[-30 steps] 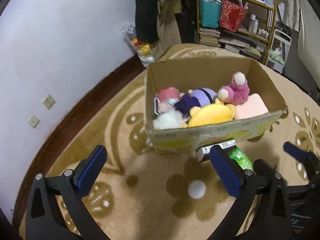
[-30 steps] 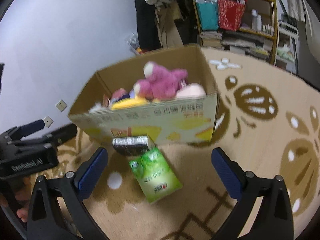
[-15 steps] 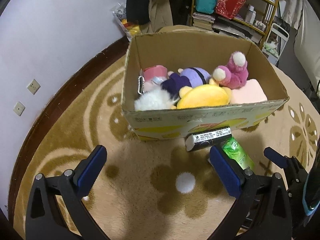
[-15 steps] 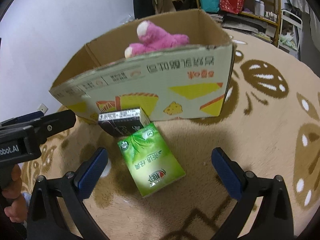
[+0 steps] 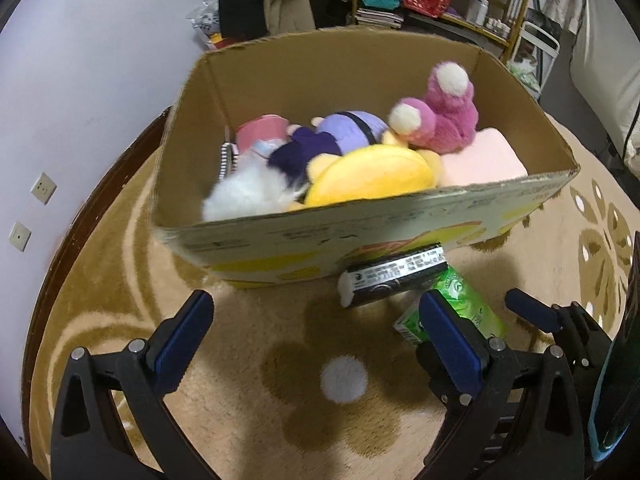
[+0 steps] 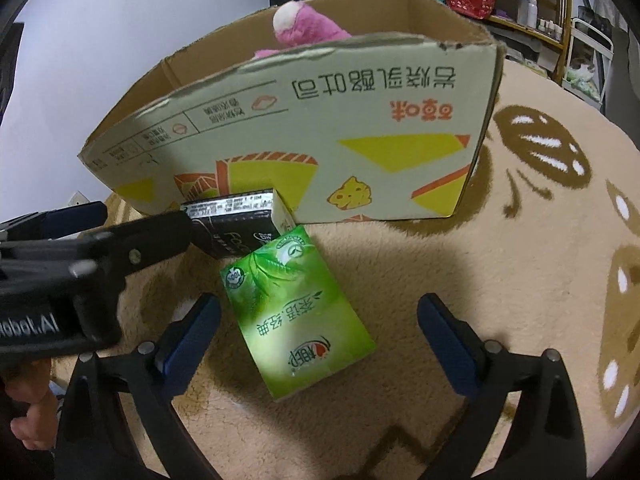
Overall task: Organize soft objects
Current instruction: 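Grasp the black box with the left tool while the right tool grasps the green tissue pack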
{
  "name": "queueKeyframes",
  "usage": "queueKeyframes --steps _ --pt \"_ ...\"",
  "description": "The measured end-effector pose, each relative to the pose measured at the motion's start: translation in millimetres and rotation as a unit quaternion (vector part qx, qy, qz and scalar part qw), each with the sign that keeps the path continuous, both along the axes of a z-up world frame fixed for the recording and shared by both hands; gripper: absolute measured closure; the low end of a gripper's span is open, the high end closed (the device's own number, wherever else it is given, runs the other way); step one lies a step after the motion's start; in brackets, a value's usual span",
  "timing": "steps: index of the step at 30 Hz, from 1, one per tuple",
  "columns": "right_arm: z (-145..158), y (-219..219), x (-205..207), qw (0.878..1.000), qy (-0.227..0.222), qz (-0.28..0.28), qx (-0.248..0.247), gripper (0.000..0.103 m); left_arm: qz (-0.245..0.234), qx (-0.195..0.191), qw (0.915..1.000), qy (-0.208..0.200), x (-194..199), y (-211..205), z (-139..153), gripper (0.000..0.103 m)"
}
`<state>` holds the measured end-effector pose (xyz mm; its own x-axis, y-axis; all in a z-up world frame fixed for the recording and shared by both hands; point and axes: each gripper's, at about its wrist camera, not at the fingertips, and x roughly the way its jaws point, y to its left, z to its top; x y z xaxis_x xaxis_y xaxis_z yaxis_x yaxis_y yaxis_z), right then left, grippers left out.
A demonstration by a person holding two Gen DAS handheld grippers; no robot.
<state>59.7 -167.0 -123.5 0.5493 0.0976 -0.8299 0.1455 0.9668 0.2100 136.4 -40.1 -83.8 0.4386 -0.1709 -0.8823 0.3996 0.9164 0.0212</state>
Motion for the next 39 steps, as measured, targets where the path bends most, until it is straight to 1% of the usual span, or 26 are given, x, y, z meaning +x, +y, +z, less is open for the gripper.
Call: queueKeyframes --steps 1,2,3,6,9,10,13,18,21,24,26,31,34,36,37,38,39 --pt "-1 2 2 1.0 0.001 0.0 0.002 0.012 -0.005 0.002 1.0 0.0 0 -3 -2 0.001" --pt "-2 2 3 1.0 0.005 0.003 0.007 0.014 -0.008 0.004 1.0 -0.001 0 -6 -3 0.001" --pt "-3 2 4 1.0 0.007 0.004 0.013 0.015 -0.01 0.004 0.9999 -0.001 1 -7 -4 0.001" --pt "-4 6 5 1.0 0.006 0.009 0.009 0.017 -0.013 -0.004 0.9999 0.006 2 -10 -7 0.001" --pt "-5 11 6 1.0 0.006 0.012 0.008 0.032 -0.016 -0.001 0.9999 0.007 3 -12 -10 0.001" --pt "-6 11 7 1.0 0.007 0.012 0.006 0.04 -0.017 -0.002 0.9998 0.005 3 -13 -11 0.001" --pt "-5 10 5 1.0 0.0 -0.005 -0.009 0.041 -0.019 -0.008 0.9998 0.004 2 -17 -12 0.001" --pt "-5 1 4 1.0 -0.004 -0.025 0.003 0.041 -0.027 -0.018 0.9995 -0.002 4 -26 -13 0.001" --pt "-6 -1 3 1.0 -0.004 -0.025 0.006 0.042 -0.034 -0.026 0.999 0.009 8 -30 -17 0.001" --pt "-7 0 6 1.0 -0.001 -0.019 -0.002 0.042 -0.034 -0.029 0.9989 0.014 10 -35 -23 0.001" --pt "-7 4 7 1.0 -0.001 -0.017 -0.004 0.042 -0.035 -0.037 0.9984 0.025 12 -38 -27 0.001" --pt "-8 1 11 1.0 -0.002 -0.02 0.004 0.042 -0.012 -0.041 0.9985 0.032 16 -39 -33 0.002" --pt "-8 -2 11 1.0 -0.002 -0.02 0.005 0.042 0.007 -0.035 0.9986 0.04 19 -40 -40 0.005" --pt "-8 -4 11 1.0 -0.001 -0.02 0.005 0.042 0.018 -0.048 0.9969 0.059 23 -36 -44 0.009" --pt "-8 -4 12 1.0 -0.001 -0.02 0.004 0.042 0.023 -0.061 0.9953 0.072 25 -35 -45 0.014" --pt "-7 -4 11 1.0 -0.001 -0.019 0.004 0.042 0.024 -0.067 0.9943 0.079 25 -34 -45 0.017" --pt "-7 -5 11 1.0 -0.001 -0.019 0.004 0.042 0.025 -0.067 0.9941 0.082 25 -34 -45 0.018"
